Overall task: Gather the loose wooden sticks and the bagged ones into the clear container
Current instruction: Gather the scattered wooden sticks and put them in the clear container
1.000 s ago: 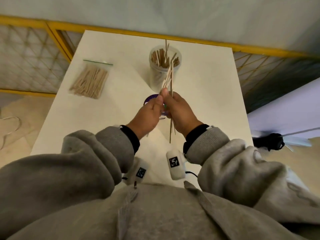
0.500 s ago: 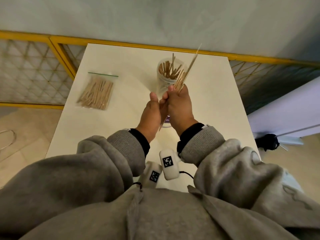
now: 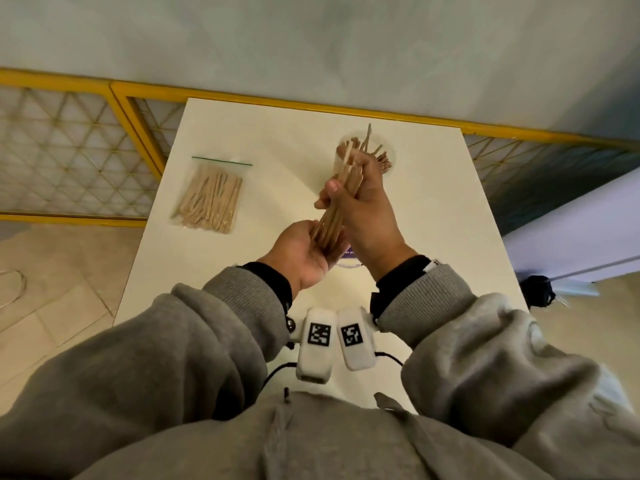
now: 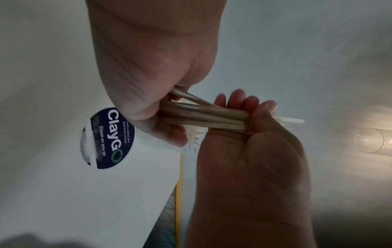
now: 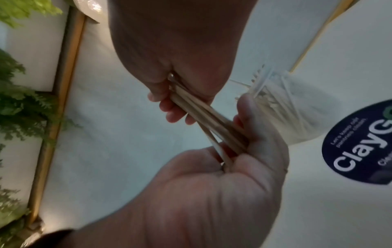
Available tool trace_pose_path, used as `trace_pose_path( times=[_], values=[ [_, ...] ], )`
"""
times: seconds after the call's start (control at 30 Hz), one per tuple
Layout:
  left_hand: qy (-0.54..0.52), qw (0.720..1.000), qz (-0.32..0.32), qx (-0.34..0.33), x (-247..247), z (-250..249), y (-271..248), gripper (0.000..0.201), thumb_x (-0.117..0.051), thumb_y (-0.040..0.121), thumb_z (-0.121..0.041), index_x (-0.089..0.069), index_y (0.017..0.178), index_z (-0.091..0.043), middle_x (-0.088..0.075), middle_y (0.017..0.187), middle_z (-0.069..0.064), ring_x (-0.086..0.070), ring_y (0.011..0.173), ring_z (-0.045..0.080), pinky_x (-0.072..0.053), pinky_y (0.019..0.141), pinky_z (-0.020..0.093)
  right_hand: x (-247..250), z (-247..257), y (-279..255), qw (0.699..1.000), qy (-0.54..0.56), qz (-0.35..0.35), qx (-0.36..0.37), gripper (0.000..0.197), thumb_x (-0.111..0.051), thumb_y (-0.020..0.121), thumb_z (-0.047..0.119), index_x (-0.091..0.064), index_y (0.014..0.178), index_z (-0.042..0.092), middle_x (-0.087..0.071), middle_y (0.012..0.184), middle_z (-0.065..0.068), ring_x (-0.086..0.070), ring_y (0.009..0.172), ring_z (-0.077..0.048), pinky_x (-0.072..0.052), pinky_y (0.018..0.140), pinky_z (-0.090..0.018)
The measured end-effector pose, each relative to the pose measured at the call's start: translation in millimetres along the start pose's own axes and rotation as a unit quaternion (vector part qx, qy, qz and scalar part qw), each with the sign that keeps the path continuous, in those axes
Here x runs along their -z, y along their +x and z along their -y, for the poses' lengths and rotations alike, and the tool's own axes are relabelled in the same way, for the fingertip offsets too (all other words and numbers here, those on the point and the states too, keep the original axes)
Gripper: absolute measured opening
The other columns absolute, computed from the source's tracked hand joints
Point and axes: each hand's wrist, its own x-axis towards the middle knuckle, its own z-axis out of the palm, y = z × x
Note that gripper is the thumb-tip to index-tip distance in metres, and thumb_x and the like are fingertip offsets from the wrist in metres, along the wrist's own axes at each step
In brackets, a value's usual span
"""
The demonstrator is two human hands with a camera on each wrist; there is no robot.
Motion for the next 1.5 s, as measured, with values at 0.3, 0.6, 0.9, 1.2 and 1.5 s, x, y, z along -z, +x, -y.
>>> trace_pose_path(
  times=[0.3,0.6,0.9,1.2,1.5],
  values=[
    [0.020,1.000,0.022,-0.003,6.0,0.4,-4.4,0.033,-0.033,0.098,-0.014,-0.063,0.087,-0.006,-0.071,0.071,0.007,-0.070,0.063,0.016,-0.059,0.062,0.027,-1.6,-18.6,0.7,0.995,0.077,0.009,-0.064,0.030,-0.062,0.087,0.011,-0.048,0.113,0.007,-0.051,0.084,-0.006,-0.060,0.076,-0.019,-0.055,0.076,-0.030],
    [0.111,0.993,-0.009,-0.028,14.5,-15.7,17.0,0.036,-0.042,0.099,-0.032,-0.060,0.090,-0.002,-0.065,0.083,0.014,-0.064,0.078,0.026,-0.054,0.077,0.036,44.3,20.0,66.2,0.993,0.072,-0.066,0.062,0.020,-0.038,0.097,-0.003,-0.048,0.087,0.012,-0.048,0.073,-0.006,-0.050,0.065,-0.017,-0.051,0.069,-0.031],
    [0.187,0.967,-0.107,-0.135,55.1,-77.4,54.9,0.024,-0.048,0.096,-0.028,-0.059,0.087,-0.009,-0.062,0.087,0.007,-0.062,0.083,0.024,-0.050,0.080,0.037,72.5,-15.4,154.2,0.972,-0.146,-0.182,0.036,0.032,-0.053,0.086,-0.002,-0.049,0.114,0.012,-0.061,0.087,-0.004,-0.061,0.080,-0.010,-0.049,0.073,-0.013],
    [0.589,0.697,-0.266,-0.311,112.4,-117.5,95.9,0.037,-0.049,0.088,-0.031,-0.063,0.111,-0.006,-0.061,0.115,0.015,-0.057,0.107,0.033,-0.047,0.095,0.046,92.4,-63.9,150.4,0.825,-0.554,0.034,0.110,0.052,-0.027,0.100,0.043,-0.050,0.134,0.013,-0.047,0.144,-0.008,-0.039,0.135,-0.024,-0.031,0.112,-0.037],
    [0.798,0.508,-0.249,-0.208,158.3,-85.4,113.9,0.075,-0.039,0.092,-0.049,-0.011,0.149,-0.009,-0.006,0.156,0.021,-0.004,0.143,0.040,-0.013,0.114,0.053,103.7,-69.5,132.4,0.789,-0.609,-0.029,0.070,0.063,-0.027,0.098,0.050,-0.029,0.148,0.012,-0.024,0.158,-0.009,-0.011,0.149,-0.025,0.000,0.121,-0.044]
  ],
)
